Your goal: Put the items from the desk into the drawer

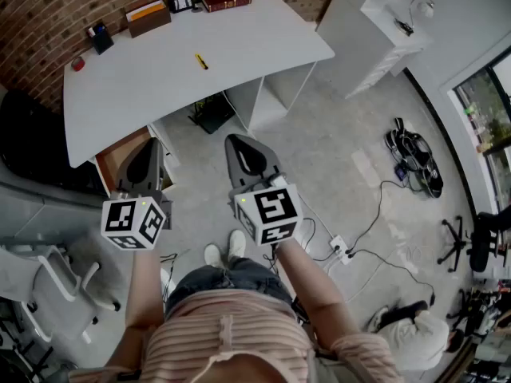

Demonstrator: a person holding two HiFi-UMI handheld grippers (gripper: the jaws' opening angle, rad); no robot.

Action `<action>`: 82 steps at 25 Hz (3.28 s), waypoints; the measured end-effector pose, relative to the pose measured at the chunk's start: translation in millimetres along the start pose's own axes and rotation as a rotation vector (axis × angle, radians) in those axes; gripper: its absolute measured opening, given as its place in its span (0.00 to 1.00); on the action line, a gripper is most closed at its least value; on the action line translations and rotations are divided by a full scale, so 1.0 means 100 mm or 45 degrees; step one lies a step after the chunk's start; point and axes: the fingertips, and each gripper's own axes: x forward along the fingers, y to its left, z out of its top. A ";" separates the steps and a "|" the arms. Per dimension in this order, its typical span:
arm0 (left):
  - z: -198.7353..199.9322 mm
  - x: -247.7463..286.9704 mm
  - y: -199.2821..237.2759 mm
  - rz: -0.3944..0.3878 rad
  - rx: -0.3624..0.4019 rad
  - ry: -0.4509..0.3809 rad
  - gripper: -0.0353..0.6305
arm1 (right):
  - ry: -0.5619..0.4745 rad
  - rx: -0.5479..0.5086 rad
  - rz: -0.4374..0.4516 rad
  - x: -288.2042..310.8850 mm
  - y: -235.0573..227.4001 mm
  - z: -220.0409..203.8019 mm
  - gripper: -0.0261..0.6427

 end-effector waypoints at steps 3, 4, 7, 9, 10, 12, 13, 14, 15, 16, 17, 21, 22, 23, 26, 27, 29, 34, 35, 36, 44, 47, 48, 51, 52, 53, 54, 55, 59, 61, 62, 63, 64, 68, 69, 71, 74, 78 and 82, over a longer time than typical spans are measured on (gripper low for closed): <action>-0.04 0.08 -0.05 0.001 -0.001 0.004 0.07 | -0.030 -0.009 0.002 0.02 -0.11 0.01 0.06; -0.06 0.10 -0.07 0.002 -0.002 0.008 0.07 | -0.030 -0.010 0.003 0.02 -0.15 0.01 0.06; -0.14 0.16 -0.15 0.005 -0.010 0.026 0.07 | -0.024 -0.008 0.009 0.00 -0.25 -0.02 0.06; -0.18 0.21 -0.19 0.010 -0.017 0.035 0.07 | -0.028 -0.001 0.017 0.00 -0.33 -0.02 0.06; -0.19 0.24 -0.21 0.013 -0.021 0.040 0.07 | -0.032 0.004 0.022 0.00 -0.36 -0.02 0.06; -0.21 0.31 -0.25 0.013 -0.032 0.048 0.07 | -0.041 0.008 0.031 0.01 -0.42 0.01 0.06; -0.21 0.34 -0.27 0.004 -0.041 0.050 0.07 | -0.043 0.003 0.030 0.01 -0.46 0.01 0.06; -0.22 0.37 -0.30 -0.008 -0.049 0.051 0.07 | -0.043 -0.006 0.026 0.00 -0.49 0.00 0.06; -0.22 0.41 -0.33 -0.015 -0.051 0.052 0.07 | -0.043 -0.014 0.021 0.00 -0.53 0.00 0.06; -0.21 0.44 -0.35 -0.014 -0.043 0.055 0.07 | -0.046 -0.016 0.018 -0.01 -0.57 0.00 0.06; -0.20 0.47 -0.37 -0.007 -0.029 0.057 0.07 | -0.050 -0.014 0.016 -0.02 -0.61 0.00 0.06; -0.16 0.61 -0.42 0.040 0.014 0.068 0.07 | -0.049 -0.008 0.026 -0.03 -0.75 0.00 0.06; -0.17 0.64 -0.43 0.052 0.018 0.073 0.07 | -0.044 -0.011 0.028 -0.03 -0.78 -0.01 0.06; -0.17 0.68 -0.43 0.062 0.018 0.078 0.07 | -0.039 -0.015 0.027 -0.03 -0.82 -0.02 0.06; -0.20 0.75 -0.41 0.083 -0.001 0.086 0.07 | -0.030 -0.020 0.017 -0.03 -0.91 -0.02 0.06; -0.21 0.77 -0.41 0.090 -0.006 0.091 0.07 | -0.027 -0.021 0.013 -0.03 -0.94 -0.02 0.06; -0.24 0.82 -0.40 0.096 -0.008 0.106 0.07 | -0.020 -0.027 0.002 -0.01 -0.99 -0.02 0.06; -0.30 1.01 -0.37 0.104 0.007 0.148 0.07 | -0.007 -0.017 -0.017 0.04 -1.13 -0.02 0.06; -0.30 1.07 -0.36 0.109 0.005 0.152 0.07 | -0.006 -0.015 -0.021 0.06 -1.16 -0.01 0.06; -0.29 1.12 -0.35 0.112 0.001 0.154 0.07 | -0.005 -0.013 -0.025 0.09 -1.20 0.00 0.06; -0.38 1.59 -0.17 0.114 -0.005 0.182 0.07 | 0.011 0.001 -0.068 0.36 -1.44 -0.01 0.07; -0.44 1.83 -0.05 0.117 -0.015 0.210 0.07 | 0.033 0.007 -0.078 0.53 -1.55 -0.03 0.06; -0.46 1.91 -0.01 0.117 -0.018 0.220 0.07 | 0.041 0.006 -0.079 0.60 -1.58 -0.04 0.06; -0.55 2.16 0.10 0.117 -0.023 0.254 0.07 | 0.078 0.006 -0.088 0.78 -1.67 -0.08 0.06; -0.58 2.25 0.14 0.116 -0.026 0.267 0.07 | 0.095 0.009 -0.094 0.85 -1.71 -0.11 0.06; -0.61 2.34 0.19 0.115 -0.030 0.279 0.07 | 0.103 0.014 -0.098 0.94 -1.75 -0.12 0.06; -0.64 2.44 0.25 0.115 -0.036 0.291 0.07 | 0.105 0.018 -0.100 1.04 -1.78 -0.11 0.06; -0.66 2.54 0.32 0.117 -0.045 0.303 0.07 | 0.109 0.020 -0.100 1.14 -1.81 -0.11 0.06; -0.75 2.92 0.55 0.134 -0.071 0.346 0.09 | 0.142 0.009 -0.086 1.53 -1.92 -0.10 0.06; -0.81 3.08 0.65 0.145 -0.081 0.368 0.13 | 0.164 0.009 -0.081 1.70 -1.96 -0.13 0.06; -0.84 3.14 0.69 0.148 -0.087 0.382 0.14 | 0.172 0.011 -0.079 1.77 -1.98 -0.14 0.06; -0.88 3.21 0.73 0.149 -0.093 0.397 0.15 | 0.178 0.014 -0.078 1.85 -1.99 -0.15 0.06; -0.92 3.28 0.76 0.149 -0.099 0.414 0.16 | 0.186 0.020 -0.080 1.92 -2.01 -0.17 0.06; -1.12 3.60 0.92 0.147 -0.128 0.490 0.22 | 0.229 0.039 -0.102 2.19 -2.12 -0.26 0.06; -1.17 3.68 0.95 0.149 -0.141 0.510 0.24 | 0.240 0.042 -0.107 2.25 -2.15 -0.28 0.06; -1.29 3.82 1.01 0.158 -0.175 0.544 0.26 | 0.261 0.044 -0.115 2.35 -2.20 -0.33 0.07; -1.46 4.00 1.09 0.180 -0.198 0.610 0.28 | 0.292 0.043 -0.127 2.49 -2.27 -0.39 0.07; -1.67 4.19 1.15 0.216 -0.157 0.706 0.32 | 0.327 0.049 -0.141 2.63 -2.36 -0.46 0.06; -1.83 4.38 1.23 0.241 -0.086 0.774 0.32 | 0.350 0.051 -0.149 2.80 -2.42 -0.52 0.06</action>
